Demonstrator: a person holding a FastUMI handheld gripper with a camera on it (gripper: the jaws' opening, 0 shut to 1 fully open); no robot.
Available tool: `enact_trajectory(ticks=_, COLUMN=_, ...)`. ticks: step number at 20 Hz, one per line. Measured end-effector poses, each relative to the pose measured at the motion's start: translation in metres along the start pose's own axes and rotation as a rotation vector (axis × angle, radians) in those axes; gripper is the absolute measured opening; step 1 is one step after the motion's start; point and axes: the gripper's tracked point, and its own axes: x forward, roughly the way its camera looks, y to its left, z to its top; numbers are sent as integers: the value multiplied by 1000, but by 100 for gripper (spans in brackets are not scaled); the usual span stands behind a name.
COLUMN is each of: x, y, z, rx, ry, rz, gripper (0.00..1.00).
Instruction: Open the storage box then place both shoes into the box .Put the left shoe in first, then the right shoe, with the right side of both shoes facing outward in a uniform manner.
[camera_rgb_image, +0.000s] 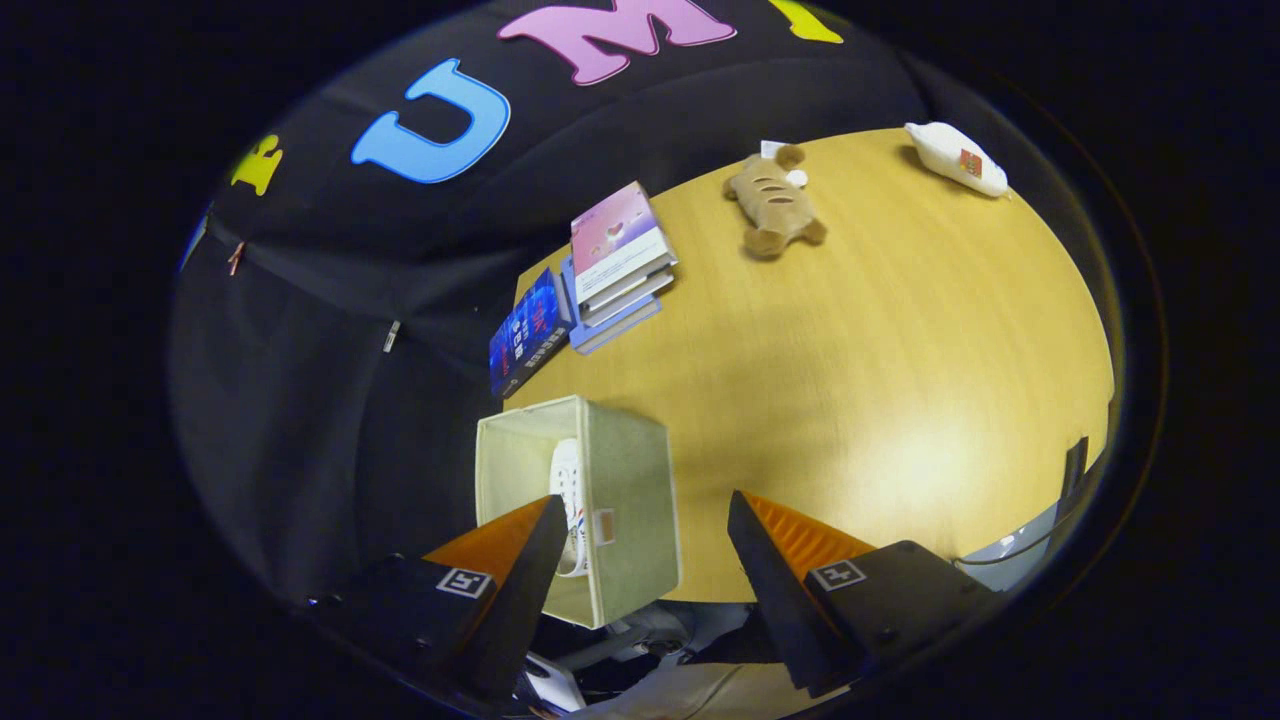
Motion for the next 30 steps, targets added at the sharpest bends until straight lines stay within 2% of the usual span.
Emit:
enact_trajectory(ticks=5, x=-41, y=-64, z=49, rx=-92, ry=-168, rz=-48, gripper=99)
enact_trajectory(ticks=11, x=-102, y=-114, z=100, rx=-325, ry=-435, rz=-132, gripper=99)
enact_trajectory(ticks=14, x=-136, y=-115, z=100, rx=-434, ry=-560, rz=-132, gripper=99)
enact_trajectory(ticks=16, x=-155, y=-114, z=105, rx=-467, ry=-639, rz=-112, gripper=99)
enact_trajectory(ticks=19, x=-181, y=-124, z=111, rx=-545, ry=-759, rz=-126, gripper=99)
enact_trajectory(ticks=25, x=-218, y=-132, z=108, rx=-672, ry=-904, rz=-130, gripper=98)
enact_trajectory(ticks=30, x=-225, y=-131, z=96, rx=-741, ry=-928, rz=-98, gripper=96)
